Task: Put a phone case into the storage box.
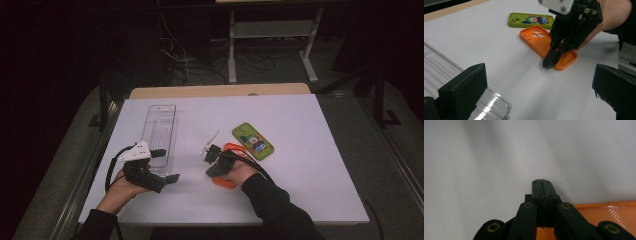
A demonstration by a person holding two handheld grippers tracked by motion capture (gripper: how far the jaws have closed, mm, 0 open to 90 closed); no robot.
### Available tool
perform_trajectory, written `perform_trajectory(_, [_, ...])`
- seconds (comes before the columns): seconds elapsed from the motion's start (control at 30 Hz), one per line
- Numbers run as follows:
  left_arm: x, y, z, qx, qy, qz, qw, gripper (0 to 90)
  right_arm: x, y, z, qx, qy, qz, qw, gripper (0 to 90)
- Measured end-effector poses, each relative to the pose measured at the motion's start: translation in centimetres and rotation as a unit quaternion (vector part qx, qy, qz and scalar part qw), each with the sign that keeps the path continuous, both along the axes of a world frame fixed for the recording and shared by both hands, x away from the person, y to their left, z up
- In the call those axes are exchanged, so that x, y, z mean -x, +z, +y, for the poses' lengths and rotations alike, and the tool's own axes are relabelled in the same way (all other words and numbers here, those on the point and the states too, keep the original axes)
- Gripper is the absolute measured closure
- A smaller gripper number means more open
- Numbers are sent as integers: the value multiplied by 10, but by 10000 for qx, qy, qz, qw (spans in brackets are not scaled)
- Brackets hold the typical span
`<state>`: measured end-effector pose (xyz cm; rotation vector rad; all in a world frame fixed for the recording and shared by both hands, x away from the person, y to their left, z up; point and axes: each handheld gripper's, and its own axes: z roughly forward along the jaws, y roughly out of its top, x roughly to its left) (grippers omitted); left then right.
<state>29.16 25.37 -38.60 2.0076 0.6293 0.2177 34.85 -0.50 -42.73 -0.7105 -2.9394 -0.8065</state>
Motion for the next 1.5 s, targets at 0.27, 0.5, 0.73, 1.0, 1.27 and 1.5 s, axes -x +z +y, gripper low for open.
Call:
perform_trajectory(0.27, [0, -1, -1, -30, 10, -3, 10000, 0, 14, -1, -28, -41, -121, 59, 9999, 882])
perform_trajectory(0.5, [0, -1, -1, -28, 12, 5, 10000, 0, 21, 0, -53, 32, -257, 79, 9996, 882])
perform_trajectory(0.73, [0, -2, -1, -48, 14, 31, 10000, 0, 22, 0, -81, 62, -526, 116, 9985, 882])
perform_trajectory(1.0, [0, -2, -2, -96, -3, 28, 9999, 0, 22, 2, -95, -56, -627, 106, 9980, 880])
perform_trajectory(1.27, [0, -4, -3, -64, -4, 22, 10000, 0, 28, 27, -123, -792, -942, -162, 9923, 658])
perform_trajectory(1.5, [0, -4, -3, -92, -16, 24, 10000, 0, 43, 29, -163, -1258, -1348, -588, 9811, 294])
